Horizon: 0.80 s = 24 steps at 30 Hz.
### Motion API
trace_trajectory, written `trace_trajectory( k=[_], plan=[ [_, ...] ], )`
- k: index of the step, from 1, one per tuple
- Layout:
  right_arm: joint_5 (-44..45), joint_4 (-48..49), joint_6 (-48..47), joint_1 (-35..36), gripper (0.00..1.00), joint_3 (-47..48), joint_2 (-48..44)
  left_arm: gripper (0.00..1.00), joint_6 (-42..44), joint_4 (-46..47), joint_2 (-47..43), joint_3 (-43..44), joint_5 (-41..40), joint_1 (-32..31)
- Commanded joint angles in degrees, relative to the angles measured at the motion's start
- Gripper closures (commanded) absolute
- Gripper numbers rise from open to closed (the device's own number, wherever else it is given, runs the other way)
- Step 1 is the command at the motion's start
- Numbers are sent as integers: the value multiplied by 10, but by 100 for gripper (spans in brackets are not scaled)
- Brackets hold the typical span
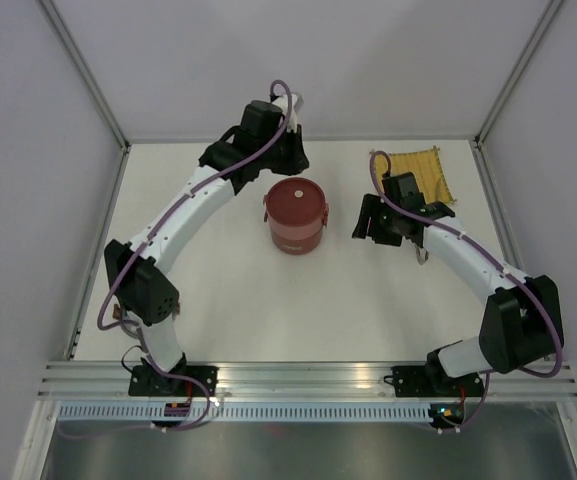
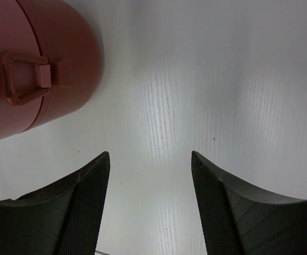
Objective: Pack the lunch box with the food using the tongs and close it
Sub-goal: Close the fastener on the packing box.
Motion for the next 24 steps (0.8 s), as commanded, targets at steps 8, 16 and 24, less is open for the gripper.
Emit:
trace_trajectory(
  k=[8, 16, 24],
  plan=[
    [-60, 160, 27, -2, 33, -20, 5, 85, 40, -69, 87, 17, -103, -55],
    [-107, 241, 48, 0, 34, -37, 41, 87, 39, -105, 143, 3, -124, -68],
    [-86, 259, 48, 31, 34, -42, 42, 89, 15, -114, 164, -26, -110, -71]
  ],
)
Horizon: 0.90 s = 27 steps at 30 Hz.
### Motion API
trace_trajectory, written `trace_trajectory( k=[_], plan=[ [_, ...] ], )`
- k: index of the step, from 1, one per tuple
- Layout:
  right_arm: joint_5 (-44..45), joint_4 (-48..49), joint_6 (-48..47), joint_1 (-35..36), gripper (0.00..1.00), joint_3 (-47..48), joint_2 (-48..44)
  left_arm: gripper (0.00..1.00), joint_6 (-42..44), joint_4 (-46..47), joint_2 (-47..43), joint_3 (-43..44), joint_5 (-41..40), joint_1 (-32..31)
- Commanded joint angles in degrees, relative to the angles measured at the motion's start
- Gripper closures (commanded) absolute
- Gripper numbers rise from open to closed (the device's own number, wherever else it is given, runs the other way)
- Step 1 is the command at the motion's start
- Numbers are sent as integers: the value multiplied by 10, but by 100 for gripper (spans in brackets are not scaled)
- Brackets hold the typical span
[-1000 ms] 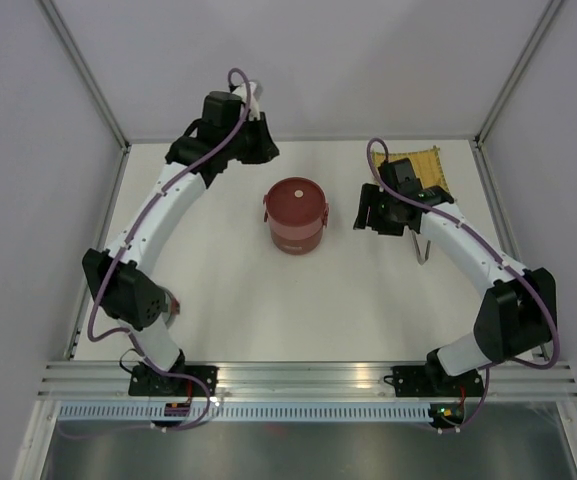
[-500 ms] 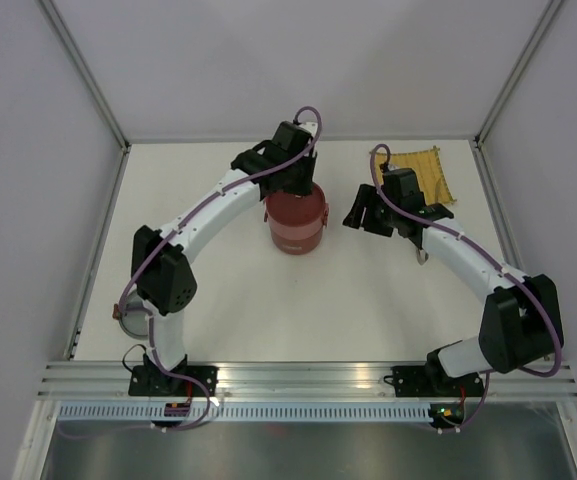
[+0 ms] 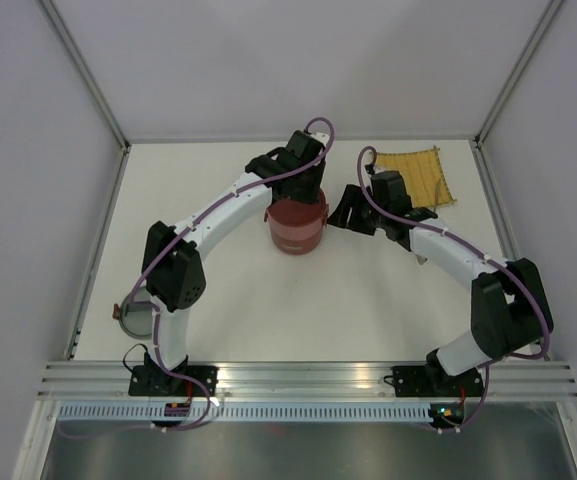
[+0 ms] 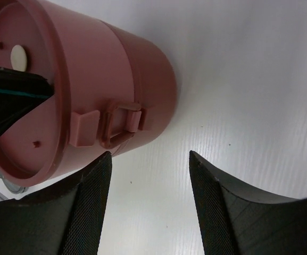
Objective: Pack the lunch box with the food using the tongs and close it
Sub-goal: Close the fastener on the packing box.
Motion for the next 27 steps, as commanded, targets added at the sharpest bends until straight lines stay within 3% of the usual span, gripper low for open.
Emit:
trace_trajectory(
  k=[1, 6, 12, 16, 21, 27],
  plan=[
    [0, 38, 10, 12, 34, -6, -5, 89, -4, -56, 43, -32, -8, -3],
    [-6, 82, 34, 18, 34, -24, -5, 90, -11, -55, 44, -41, -3, -2],
    [46, 96, 52, 36, 35, -33, 6, 90, -12, -54, 39, -47, -3, -3],
    [50, 191, 92, 36, 35, -89, -19, 91, -14, -49, 37, -55, -3, -3],
    [157, 167, 85, 68, 36, -98, -45, 91, -17, -43, 40, -59, 6, -3],
    [210, 229, 102, 85, 36, -146, -70, 91, -21, -34, 33, -77, 3, -4]
  ],
)
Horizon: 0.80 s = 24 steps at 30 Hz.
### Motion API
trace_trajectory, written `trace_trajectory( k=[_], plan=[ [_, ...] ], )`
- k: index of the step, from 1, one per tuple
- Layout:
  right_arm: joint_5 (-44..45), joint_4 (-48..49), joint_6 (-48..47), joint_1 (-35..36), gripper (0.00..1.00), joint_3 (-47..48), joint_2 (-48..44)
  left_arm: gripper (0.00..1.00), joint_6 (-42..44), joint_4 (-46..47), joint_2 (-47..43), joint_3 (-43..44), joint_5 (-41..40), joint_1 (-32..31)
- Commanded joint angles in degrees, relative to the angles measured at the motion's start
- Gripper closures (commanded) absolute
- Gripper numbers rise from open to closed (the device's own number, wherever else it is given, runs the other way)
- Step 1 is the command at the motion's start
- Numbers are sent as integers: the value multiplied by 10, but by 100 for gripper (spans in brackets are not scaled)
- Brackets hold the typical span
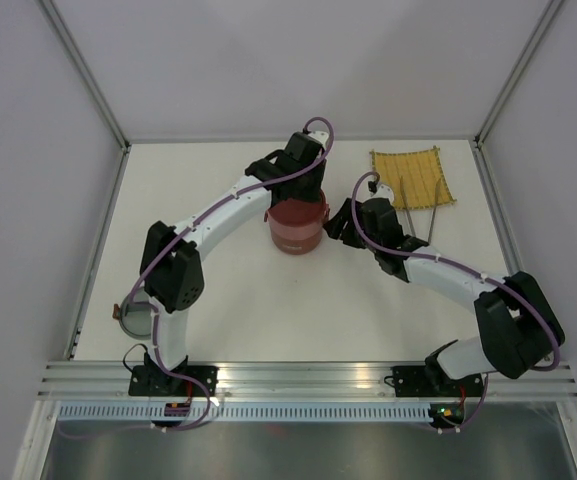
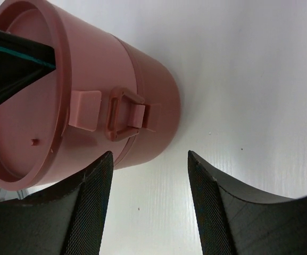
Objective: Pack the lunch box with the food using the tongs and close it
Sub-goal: Close the fastener on the packing box.
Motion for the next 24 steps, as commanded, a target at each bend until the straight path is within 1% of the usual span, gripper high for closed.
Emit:
trace_trajectory(
  k=[1, 7, 13, 19, 24],
  plan=[
    [51, 57, 18, 1, 36, -13, -21, 91, -13, -90, 38, -50, 1, -4],
    [77, 42, 10, 1, 36, 15, -9, 91, -14, -87, 33, -59, 3, -3],
    [50, 30, 3, 1, 38, 46, 23, 91, -13, -83, 29, -66, -1, -3],
    [40, 10, -19, 2, 37, 42, -16, 91, -14, -80, 29, -71, 2, -3],
    [23, -17, -23, 12, 37, 51, -18, 91, -14, -79, 29, -71, 3, -3]
  ],
)
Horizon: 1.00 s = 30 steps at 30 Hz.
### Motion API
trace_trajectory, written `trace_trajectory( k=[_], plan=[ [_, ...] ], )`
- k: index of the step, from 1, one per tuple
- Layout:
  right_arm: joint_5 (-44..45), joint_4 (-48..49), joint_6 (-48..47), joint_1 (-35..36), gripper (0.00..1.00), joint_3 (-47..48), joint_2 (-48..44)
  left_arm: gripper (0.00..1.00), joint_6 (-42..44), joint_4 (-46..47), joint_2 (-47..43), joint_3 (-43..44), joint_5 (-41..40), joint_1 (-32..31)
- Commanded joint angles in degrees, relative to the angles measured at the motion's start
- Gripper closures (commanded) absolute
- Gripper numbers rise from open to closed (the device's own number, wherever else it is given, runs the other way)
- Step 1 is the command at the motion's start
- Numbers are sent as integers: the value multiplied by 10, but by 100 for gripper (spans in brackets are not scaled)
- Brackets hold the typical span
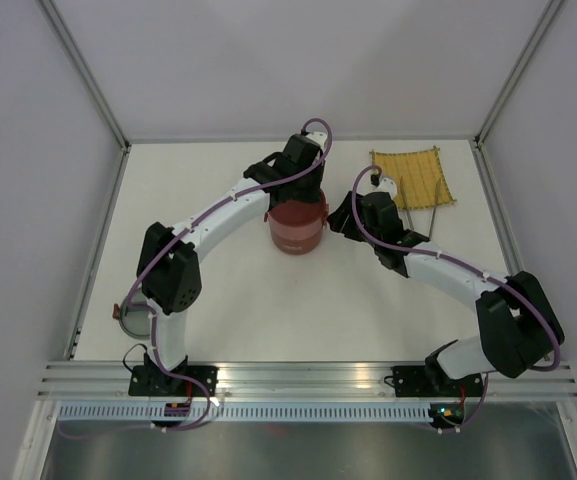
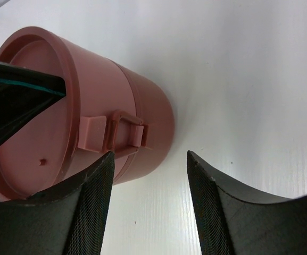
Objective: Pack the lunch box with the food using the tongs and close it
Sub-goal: Close the fastener on the packing box.
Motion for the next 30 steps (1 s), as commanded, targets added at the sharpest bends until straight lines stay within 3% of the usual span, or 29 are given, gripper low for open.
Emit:
trace_trajectory(
  k=[1, 7, 21, 30],
  plan=[
    [-17, -14, -10, 14, 37, 28, -23, 91, -10, -109, 43, -42, 1, -4],
    [-1, -22, -17, 21, 36, 21, -35, 92, -11, -109, 43, -44, 4, -3],
    [56, 0, -43, 32, 37, 48, 40, 92, -8, -108, 42, -48, 0, -3],
    [159, -97, -32, 36, 48, 52, 13, 92, -5, -109, 43, -48, -1, -2]
  ],
)
